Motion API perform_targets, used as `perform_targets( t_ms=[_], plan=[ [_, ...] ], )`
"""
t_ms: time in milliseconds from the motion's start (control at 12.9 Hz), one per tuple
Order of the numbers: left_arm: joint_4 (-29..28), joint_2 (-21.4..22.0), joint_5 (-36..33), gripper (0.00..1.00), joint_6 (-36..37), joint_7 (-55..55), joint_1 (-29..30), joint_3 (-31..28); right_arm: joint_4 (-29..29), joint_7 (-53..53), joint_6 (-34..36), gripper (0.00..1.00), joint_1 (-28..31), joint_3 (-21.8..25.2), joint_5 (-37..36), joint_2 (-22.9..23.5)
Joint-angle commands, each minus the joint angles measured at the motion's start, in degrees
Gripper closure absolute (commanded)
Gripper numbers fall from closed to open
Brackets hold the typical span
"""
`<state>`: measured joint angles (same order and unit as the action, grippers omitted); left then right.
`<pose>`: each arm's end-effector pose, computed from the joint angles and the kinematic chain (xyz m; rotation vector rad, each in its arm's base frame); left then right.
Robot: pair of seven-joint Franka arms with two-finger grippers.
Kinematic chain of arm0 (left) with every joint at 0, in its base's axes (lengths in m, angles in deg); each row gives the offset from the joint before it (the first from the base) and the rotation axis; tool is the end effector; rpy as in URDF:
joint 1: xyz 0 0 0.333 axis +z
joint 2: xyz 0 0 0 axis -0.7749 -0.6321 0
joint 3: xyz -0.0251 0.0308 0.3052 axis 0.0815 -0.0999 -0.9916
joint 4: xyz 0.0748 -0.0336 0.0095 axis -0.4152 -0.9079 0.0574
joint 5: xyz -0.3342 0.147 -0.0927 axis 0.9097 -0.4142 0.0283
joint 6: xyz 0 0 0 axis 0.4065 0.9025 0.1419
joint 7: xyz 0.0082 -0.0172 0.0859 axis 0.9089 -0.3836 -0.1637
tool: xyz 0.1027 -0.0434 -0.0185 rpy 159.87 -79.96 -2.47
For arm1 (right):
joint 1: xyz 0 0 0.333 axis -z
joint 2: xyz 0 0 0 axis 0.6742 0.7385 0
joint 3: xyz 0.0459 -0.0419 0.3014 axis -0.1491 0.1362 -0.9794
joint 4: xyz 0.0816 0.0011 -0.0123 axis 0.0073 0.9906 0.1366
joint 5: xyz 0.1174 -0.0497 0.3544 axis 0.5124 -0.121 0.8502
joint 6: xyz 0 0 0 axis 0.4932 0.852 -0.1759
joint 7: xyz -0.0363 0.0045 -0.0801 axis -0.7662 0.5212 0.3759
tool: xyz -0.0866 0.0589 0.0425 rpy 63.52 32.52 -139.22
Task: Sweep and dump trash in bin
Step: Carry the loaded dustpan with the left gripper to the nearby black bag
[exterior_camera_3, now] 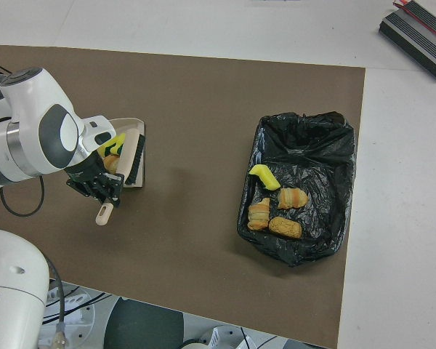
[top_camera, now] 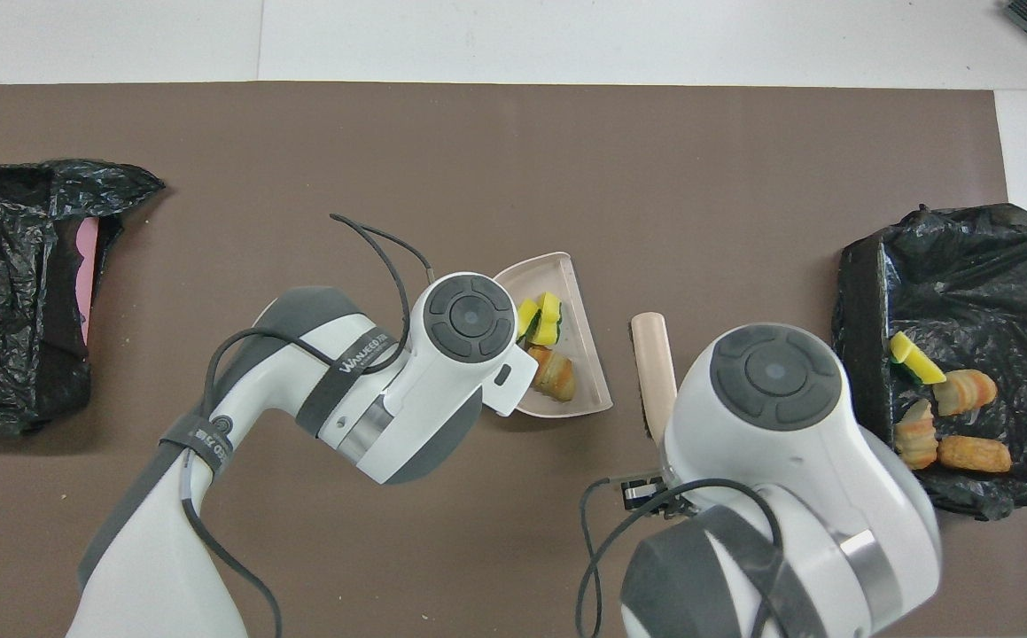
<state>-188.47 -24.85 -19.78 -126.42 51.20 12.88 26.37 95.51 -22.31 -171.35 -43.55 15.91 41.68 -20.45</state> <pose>0.4836 -0.3643 0.3631 -2.2852 1.9604 0.1517 0.3935 0.2315 0.4644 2.9948 0.1134 -0.5313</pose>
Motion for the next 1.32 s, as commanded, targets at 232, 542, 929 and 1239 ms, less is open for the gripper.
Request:
perform_targets(
  t_ms=[232,542,929,1239],
  plan=[
    [-1.6,5.0,-0.8,1.0,-1.1,17.1,10.8,0.2,8.9,8.2,-7.5,1.0,-8.6,-0.2,8.2,-4.6],
    [-5.1,13.0,-0.8,1.0,1.0,24.3,18.9,0.1,10.3,17.5,-18.1,1.0,-17.6,-0.3,10.3,1.3],
    [-4.9,17.3,0.7,1.0,3.0,38.1,33.9,0.0,14.8,24.3,-27.6,1.0,-24.8,-0.2,9.6,4.6],
    [-4.0,18.1,5.0,1.0,3.4,44.6,47.6,-0.2,20.2,23.1,-29.5,1.0,-25.5,-0.2,9.1,1.2]
  ],
)
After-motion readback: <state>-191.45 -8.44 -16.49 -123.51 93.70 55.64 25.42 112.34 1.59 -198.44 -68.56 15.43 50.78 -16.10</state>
